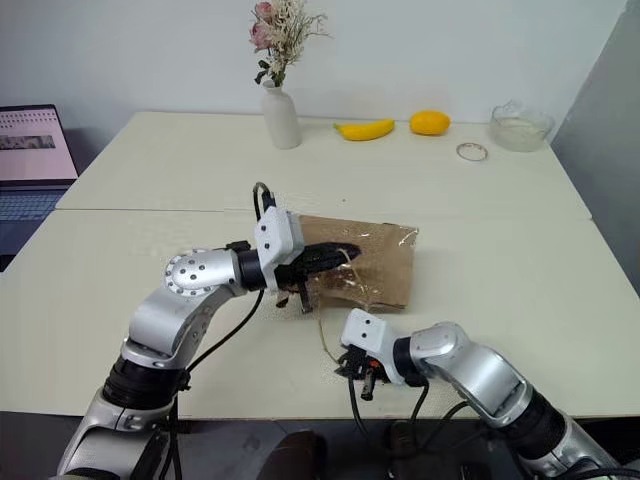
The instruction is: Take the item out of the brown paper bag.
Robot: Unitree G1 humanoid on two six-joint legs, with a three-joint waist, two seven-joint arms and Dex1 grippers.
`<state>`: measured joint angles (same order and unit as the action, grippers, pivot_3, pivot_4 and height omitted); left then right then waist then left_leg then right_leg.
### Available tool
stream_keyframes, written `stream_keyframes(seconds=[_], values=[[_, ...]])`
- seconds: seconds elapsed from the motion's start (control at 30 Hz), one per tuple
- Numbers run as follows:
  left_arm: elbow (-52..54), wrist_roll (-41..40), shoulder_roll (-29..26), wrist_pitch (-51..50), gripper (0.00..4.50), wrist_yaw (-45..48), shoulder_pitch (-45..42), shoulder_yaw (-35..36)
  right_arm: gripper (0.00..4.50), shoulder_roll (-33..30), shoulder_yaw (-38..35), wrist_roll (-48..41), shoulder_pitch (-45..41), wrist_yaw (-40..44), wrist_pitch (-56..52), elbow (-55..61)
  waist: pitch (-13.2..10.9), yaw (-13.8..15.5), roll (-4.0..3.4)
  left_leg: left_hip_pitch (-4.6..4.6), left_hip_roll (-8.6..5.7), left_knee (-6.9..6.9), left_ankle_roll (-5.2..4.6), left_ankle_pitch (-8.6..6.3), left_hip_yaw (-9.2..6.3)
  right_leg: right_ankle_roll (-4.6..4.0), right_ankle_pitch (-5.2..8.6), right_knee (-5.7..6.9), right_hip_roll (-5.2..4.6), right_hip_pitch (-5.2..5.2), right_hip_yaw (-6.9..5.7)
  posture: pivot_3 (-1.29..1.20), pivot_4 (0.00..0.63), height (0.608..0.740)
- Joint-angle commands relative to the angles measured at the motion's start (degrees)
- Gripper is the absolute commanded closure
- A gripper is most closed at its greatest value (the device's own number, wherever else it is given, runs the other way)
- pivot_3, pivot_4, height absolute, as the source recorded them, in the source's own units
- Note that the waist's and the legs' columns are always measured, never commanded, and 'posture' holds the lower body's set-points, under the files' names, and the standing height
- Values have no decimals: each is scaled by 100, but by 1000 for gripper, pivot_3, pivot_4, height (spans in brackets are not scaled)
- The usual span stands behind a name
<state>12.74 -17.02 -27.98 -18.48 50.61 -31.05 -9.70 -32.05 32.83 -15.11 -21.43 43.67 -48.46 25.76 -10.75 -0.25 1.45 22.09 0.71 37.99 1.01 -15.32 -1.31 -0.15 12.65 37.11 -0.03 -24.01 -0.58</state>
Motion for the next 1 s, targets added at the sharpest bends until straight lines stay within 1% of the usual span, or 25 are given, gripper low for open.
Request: stream_keyframes(seconds=[0.03, 0.23, 0.4, 0.8, 0.9, 1.0], values=[[-68, 7, 32, -51, 4500, -212, -328, 258, 4449, -51, 124, 308, -97, 20, 302, -62, 0, -1, 0, 0, 0, -1, 0, 0, 0, 0, 0, -1, 1, 0, 0, 0, 150, 740], [-732, 65, 162, -278, 4500, -700, -1094, 545, 4449, -262, 602, 1043, -120, 72, 828, -227, 1, -1, 1, -1, -1, 1, 0, 0, 1, 1, -1, 1, 0, 1, -3, 0, 150, 740], [-1422, 165, 265, -115, 4500, -1043, -1723, 736, 4449, -320, 787, 1511, -39, 108, 1132, -448, 1, 0, 2, -1, -2, 0, 1, 0, 1, 1, -1, 1, 1, 0, -3, 0, 150, 740], [-2882, 414, 424, 865, 4500, -1205, -2799, 883, 4449, -350, 665, 1808, 25, 384, 1132, -372, 8, 8, 2, -5, -4, 1, 1, 1, 4, 2, -1, -2, -3, 5, -3, 0, 150, 740], [-2887, 334, 489, 868, 4500, -1086, -2819, 890, 4449, -331, 576, 1871, 2, 379, 1140, -317, 8, 6, 3, -12, -7, 2, 1, 1, 6, 3, -1, -2, -6, 14, -3, 0, 150, 740], [-2694, 239, 539, 786, 4500, -932, -2717, 862, 4449, -211, 286, 1778, 4, 257, 1097, -153, 8, 5, 3, -12, -7, 3, 1, 1, 3, 3, -1, -2, -7, 16, -2, 0, 150, 740]])
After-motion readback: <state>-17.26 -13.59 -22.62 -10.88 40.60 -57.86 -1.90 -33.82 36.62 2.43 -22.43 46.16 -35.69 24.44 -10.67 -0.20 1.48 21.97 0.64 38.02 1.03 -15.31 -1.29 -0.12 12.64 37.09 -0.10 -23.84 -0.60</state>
